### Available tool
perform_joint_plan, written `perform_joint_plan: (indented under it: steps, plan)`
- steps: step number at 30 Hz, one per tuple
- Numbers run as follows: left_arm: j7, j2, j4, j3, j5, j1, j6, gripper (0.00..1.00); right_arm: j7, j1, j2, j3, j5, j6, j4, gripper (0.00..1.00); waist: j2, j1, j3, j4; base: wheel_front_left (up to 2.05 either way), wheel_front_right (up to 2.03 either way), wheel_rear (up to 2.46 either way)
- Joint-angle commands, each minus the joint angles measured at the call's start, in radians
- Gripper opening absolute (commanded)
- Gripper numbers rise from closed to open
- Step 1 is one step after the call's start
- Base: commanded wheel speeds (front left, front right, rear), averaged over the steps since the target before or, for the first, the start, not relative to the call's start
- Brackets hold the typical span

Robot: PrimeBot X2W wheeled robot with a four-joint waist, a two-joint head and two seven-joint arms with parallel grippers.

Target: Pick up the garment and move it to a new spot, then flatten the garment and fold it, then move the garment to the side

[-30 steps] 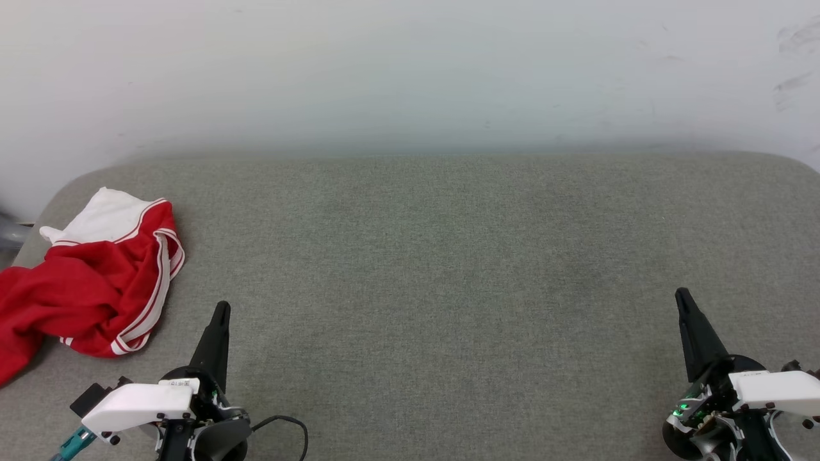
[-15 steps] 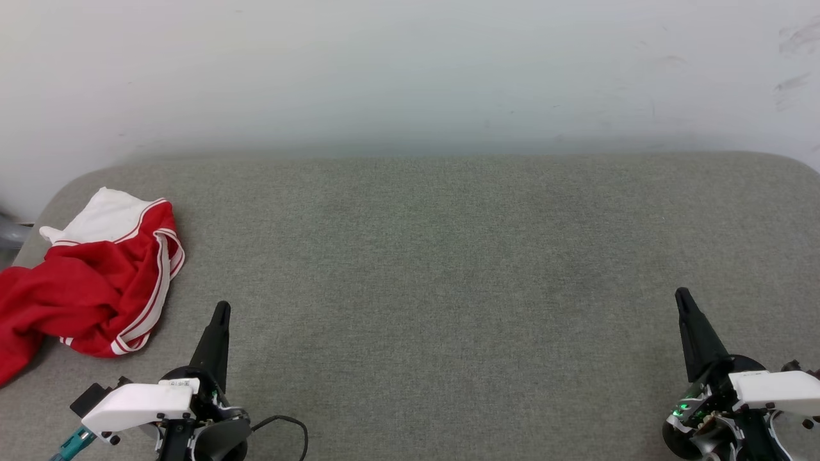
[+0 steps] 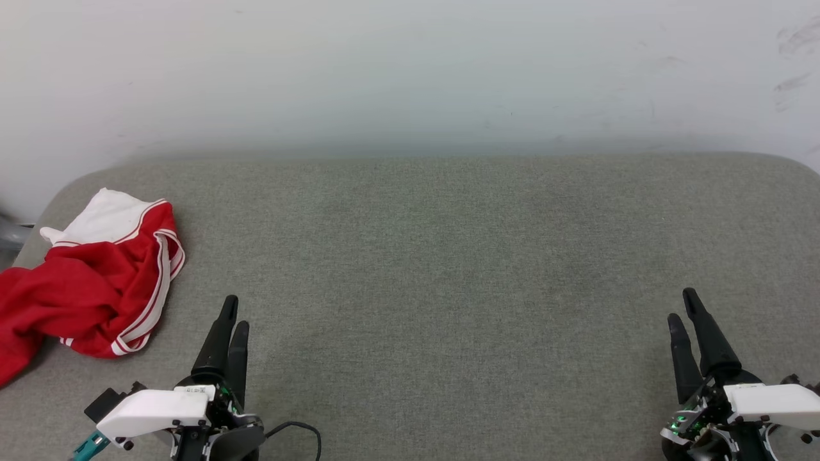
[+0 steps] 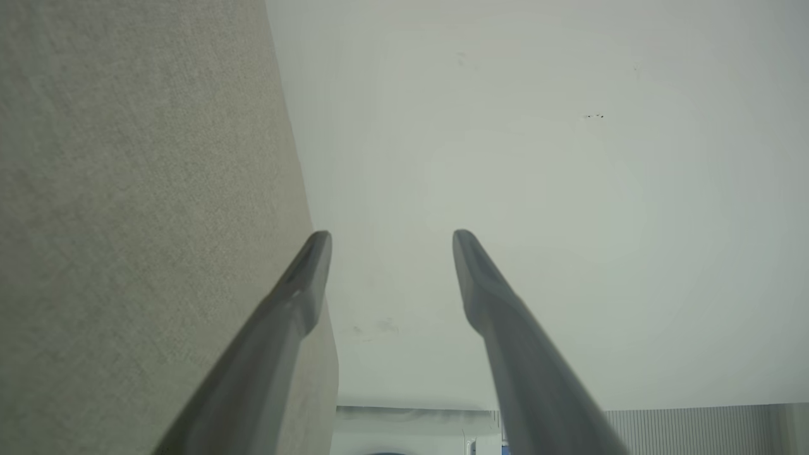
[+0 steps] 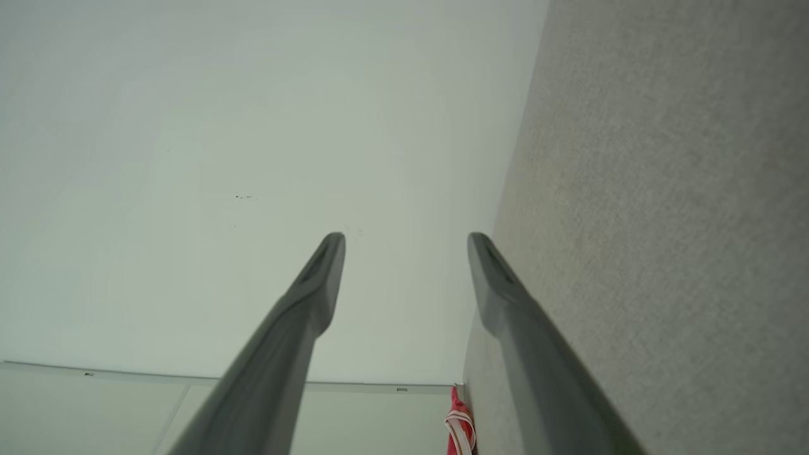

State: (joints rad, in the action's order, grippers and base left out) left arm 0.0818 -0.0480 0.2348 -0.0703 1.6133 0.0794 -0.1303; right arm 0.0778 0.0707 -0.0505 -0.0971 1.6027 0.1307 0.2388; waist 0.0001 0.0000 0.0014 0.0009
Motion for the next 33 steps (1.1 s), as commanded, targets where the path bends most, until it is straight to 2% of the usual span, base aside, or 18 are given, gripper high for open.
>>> perform_joint_plan:
  steps: [1,9,15,21,33]
  plan:
    - [-0.015,-0.002,-0.037,0.015,-0.003,0.01,0.0,1.0,-0.016,0.003,-0.001,0.006,-0.014,0.0,-0.033,1.0,-0.0001,0.0,-0.001,0.001,0.0,0.0,0.0]
    - [-0.054,-0.007,-0.089,0.057,-0.03,-0.004,0.0,1.0,-0.053,-0.014,-0.001,0.025,-0.062,0.0,-0.078,1.0,-0.0001,0.0,-0.006,0.006,0.0,0.0,0.0]
    - [-0.08,-0.021,-0.115,0.086,-0.091,-0.01,0.0,1.0,-0.078,-0.024,-0.007,0.043,-0.148,0.0,-0.112,1.0,-0.0001,0.0,-0.01,0.009,0.0,0.0,0.0]
    - [-0.105,-0.02,-0.137,0.075,-0.271,-0.014,0.0,1.0,-0.102,-0.033,-0.03,0.059,-0.33,0.0,-0.145,1.0,-0.0001,0.0,-0.014,0.012,0.0,0.0,0.0]
    - [-0.149,-0.007,-0.193,0.086,-0.666,-0.031,0.0,1.0,-0.112,-0.048,-0.02,0.045,-0.72,0.0,-0.221,1.0,-0.0001,0.0,-0.022,0.015,0.0,0.0,0.0]
